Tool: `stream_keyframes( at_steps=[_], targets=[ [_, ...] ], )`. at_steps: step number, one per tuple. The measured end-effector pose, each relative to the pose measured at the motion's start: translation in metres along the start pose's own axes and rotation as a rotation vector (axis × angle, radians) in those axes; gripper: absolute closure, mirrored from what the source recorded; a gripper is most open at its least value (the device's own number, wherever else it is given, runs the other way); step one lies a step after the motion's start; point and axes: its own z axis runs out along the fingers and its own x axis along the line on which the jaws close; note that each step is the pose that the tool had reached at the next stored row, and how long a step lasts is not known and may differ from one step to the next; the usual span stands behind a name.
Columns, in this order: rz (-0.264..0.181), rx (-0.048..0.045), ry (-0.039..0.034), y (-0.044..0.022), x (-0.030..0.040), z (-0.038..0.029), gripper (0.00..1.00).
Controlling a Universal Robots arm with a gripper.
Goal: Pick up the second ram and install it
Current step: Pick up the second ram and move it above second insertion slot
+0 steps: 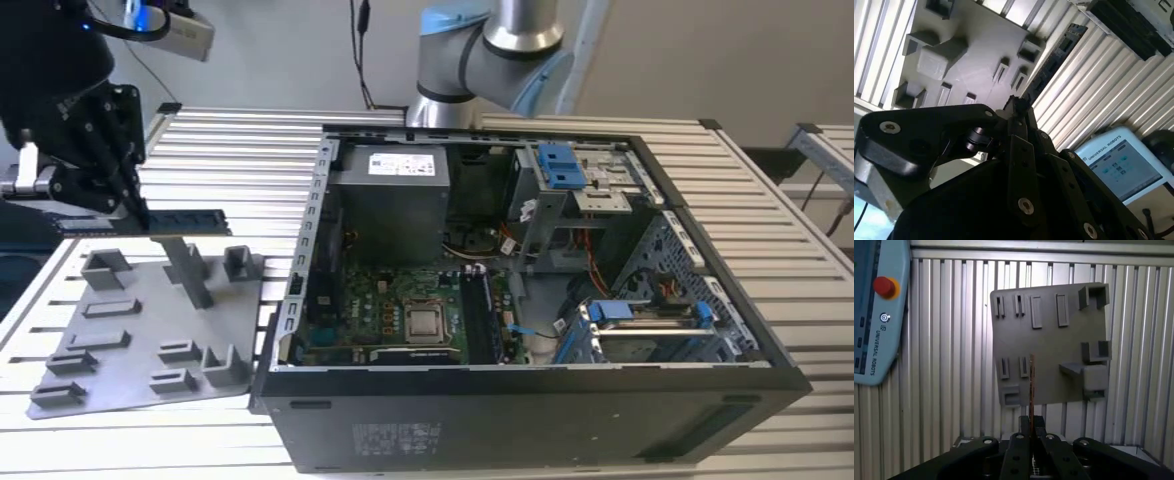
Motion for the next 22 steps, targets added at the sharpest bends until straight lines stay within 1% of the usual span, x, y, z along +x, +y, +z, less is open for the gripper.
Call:
stream_keyframes(
  at_steps=[22],
  targets=[
    [0.000, -0.0037, 0.0000, -0.0999, 0.0016, 0.0009, 0.85]
  ],
)
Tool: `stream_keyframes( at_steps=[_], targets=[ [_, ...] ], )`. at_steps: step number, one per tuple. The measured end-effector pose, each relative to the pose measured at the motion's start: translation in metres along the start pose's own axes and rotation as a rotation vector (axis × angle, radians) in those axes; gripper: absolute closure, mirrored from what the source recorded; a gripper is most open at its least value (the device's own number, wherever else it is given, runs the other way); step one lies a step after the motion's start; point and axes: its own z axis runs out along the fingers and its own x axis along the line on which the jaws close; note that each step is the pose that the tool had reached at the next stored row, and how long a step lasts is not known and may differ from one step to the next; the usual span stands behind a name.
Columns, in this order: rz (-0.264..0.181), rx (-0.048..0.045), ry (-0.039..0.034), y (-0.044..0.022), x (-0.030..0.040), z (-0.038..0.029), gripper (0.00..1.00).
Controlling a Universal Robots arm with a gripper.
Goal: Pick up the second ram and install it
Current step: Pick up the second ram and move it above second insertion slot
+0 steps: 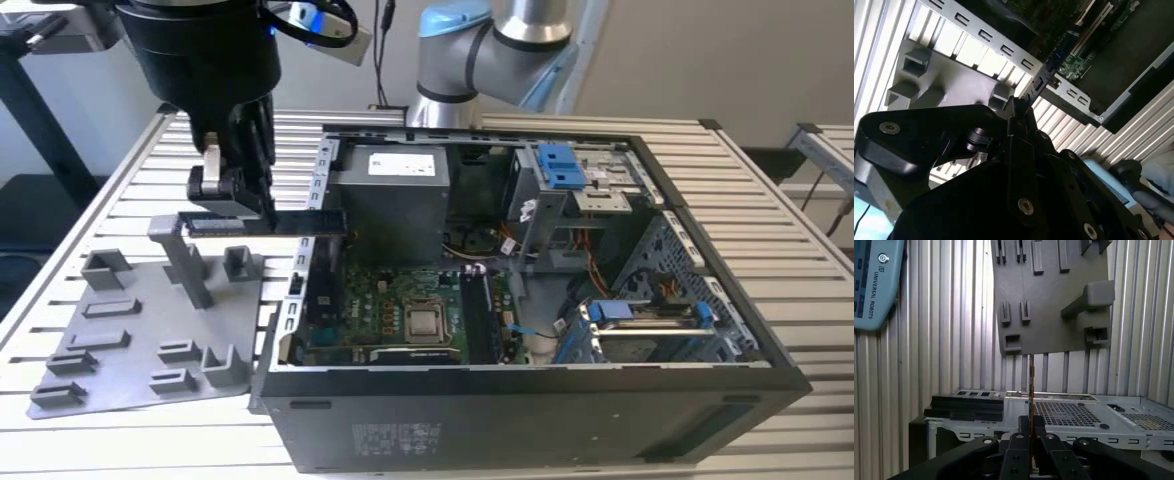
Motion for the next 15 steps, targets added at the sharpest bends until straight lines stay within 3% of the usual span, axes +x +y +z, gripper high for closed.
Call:
stream_keyframes(
  at_steps=[9, 15],
  targets=[
    [0.000, -0.0023, -0.0001, -0.0412, 0.0006, 0.0003, 0.85],
    [0.001, -0.0031, -0.0001, -0.0617, 0.0010, 0.0007, 0.85]
  ],
)
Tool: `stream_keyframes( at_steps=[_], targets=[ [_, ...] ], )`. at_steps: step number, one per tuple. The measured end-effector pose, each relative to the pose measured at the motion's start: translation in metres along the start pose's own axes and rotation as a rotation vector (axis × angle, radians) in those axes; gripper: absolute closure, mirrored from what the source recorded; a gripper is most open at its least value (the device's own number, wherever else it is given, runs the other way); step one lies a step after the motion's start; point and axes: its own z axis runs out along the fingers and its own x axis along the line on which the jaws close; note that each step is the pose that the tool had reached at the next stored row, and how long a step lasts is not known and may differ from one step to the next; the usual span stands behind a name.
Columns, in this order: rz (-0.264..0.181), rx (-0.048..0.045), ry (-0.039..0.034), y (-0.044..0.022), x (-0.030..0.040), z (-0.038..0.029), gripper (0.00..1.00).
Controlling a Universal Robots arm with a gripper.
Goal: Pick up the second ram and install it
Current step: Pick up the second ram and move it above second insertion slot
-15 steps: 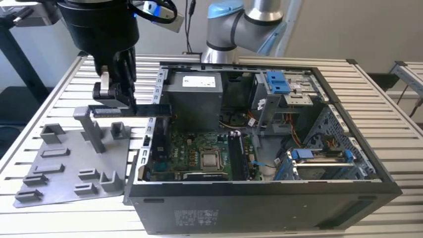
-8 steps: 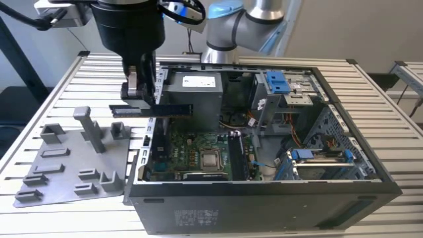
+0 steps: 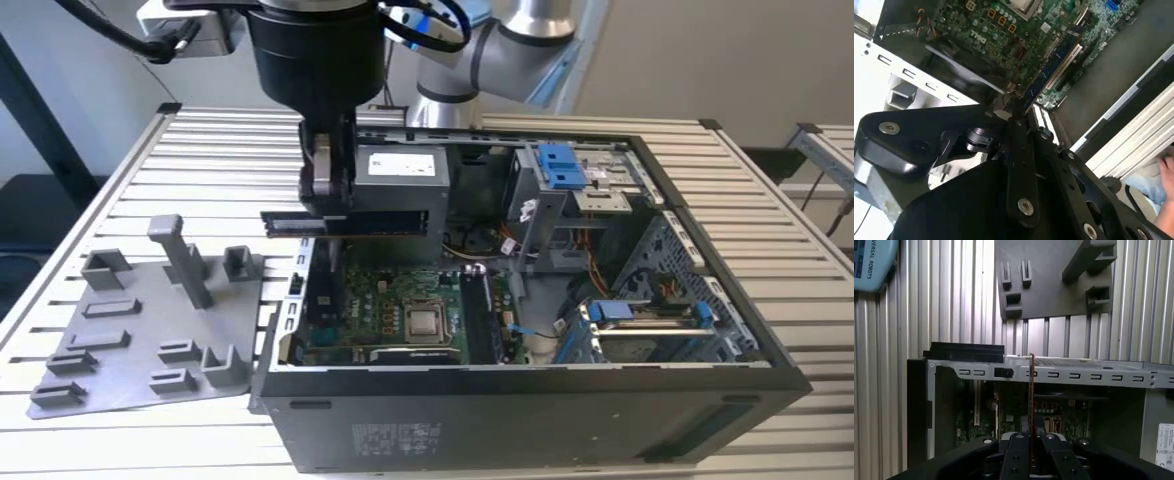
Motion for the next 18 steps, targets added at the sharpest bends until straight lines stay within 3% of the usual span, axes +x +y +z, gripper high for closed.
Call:
stream_keyframes(
  at_steps=[18],
  targets=[
    [0.006, -0.0005, 0.0000, -0.0486, 0.0010, 0.0038, 0.85]
  ],
)
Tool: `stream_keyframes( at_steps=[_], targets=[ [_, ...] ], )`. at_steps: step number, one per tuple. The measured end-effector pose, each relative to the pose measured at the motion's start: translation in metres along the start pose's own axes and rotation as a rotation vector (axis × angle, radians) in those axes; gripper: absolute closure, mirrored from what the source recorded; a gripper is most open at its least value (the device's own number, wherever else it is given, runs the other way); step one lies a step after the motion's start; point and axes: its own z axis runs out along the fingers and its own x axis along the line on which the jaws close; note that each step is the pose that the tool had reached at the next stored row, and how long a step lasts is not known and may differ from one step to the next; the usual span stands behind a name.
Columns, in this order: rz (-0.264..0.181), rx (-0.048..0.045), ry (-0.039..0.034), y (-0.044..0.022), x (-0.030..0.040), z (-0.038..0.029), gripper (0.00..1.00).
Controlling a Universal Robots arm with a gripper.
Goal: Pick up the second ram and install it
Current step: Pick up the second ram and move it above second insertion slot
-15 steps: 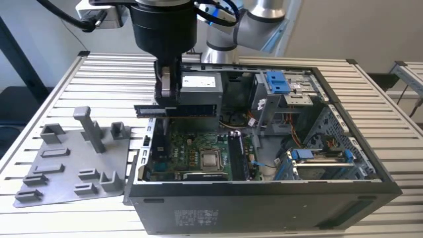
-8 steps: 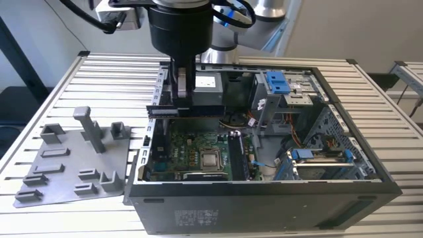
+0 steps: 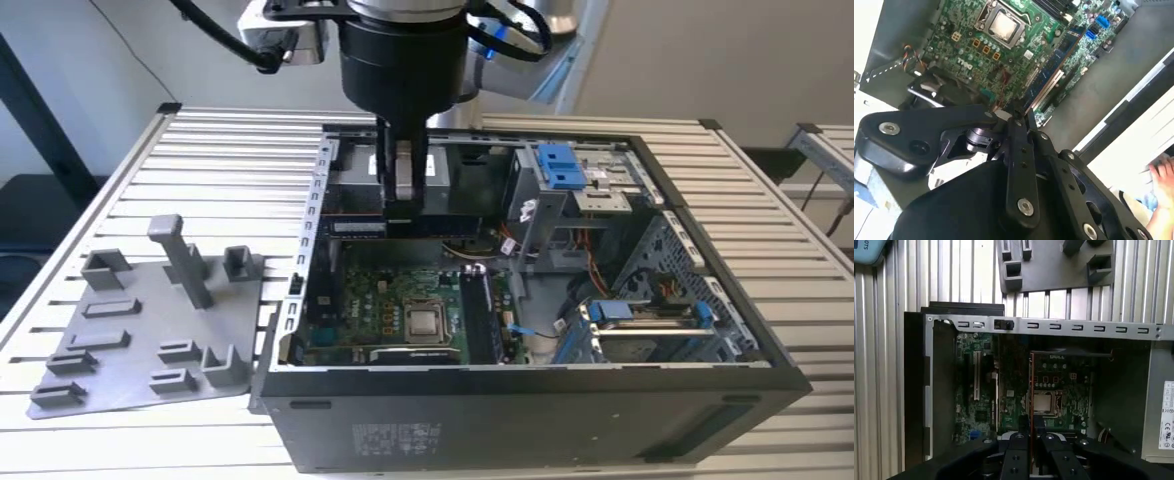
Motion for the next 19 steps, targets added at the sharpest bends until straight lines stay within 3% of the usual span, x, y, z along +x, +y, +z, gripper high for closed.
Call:
stream_keyframes(
  at_steps=[12, 19],
  targets=[
    [0.004, -0.0006, 0.0000, -0.0292, 0.0007, 0.0044, 0.85],
    [0.004, -0.0018, 0.0000, -0.0502, 0.0009, 0.0060, 0.85]
  ],
)
